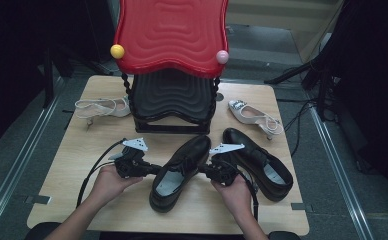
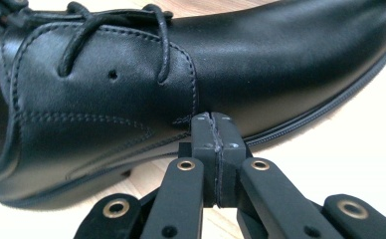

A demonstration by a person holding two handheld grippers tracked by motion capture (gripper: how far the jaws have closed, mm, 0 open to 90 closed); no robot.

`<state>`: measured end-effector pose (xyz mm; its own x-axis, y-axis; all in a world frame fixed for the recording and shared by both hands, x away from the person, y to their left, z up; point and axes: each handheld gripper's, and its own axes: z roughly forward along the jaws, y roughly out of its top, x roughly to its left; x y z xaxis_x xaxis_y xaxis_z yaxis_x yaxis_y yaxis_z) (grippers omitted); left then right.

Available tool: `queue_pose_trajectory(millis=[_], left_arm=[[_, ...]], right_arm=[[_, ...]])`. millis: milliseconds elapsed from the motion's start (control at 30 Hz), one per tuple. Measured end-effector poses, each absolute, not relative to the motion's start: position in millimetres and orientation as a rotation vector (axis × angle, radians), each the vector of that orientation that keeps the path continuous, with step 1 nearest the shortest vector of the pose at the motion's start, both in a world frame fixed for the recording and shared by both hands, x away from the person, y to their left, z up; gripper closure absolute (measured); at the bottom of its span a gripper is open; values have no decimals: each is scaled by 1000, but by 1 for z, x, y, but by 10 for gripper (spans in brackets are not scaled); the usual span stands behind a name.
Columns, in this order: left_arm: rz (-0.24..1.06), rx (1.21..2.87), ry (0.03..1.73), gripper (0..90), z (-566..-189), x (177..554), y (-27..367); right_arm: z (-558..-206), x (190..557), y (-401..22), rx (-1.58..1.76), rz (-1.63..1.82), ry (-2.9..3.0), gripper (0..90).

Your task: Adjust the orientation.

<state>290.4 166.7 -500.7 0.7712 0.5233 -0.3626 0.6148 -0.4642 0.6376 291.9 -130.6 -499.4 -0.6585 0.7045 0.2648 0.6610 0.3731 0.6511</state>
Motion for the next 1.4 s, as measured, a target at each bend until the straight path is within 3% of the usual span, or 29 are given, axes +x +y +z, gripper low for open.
queue_pose_trajectory(millis=[1033, 1200, 1300, 1333, 1400], left_arm=[[-146, 2099, 854, 853, -508, 266, 126], [-121, 2138, 868, 613, -502, 271, 139], [-92, 2140, 867, 534, -497, 272, 144], [-80, 2136, 866, 517, -492, 275, 151], [-73, 2127, 864, 500, -490, 276, 154]], right_arm=[[-496, 318, -129, 1311, 1103, 2483, 900], [-489, 317, -137, 1314, 1167, 2476, 869], [-484, 313, -141, 1320, 1186, 2460, 826], [-480, 309, -145, 1312, 1226, 2453, 761], [-477, 306, -148, 1299, 1246, 2452, 729]])
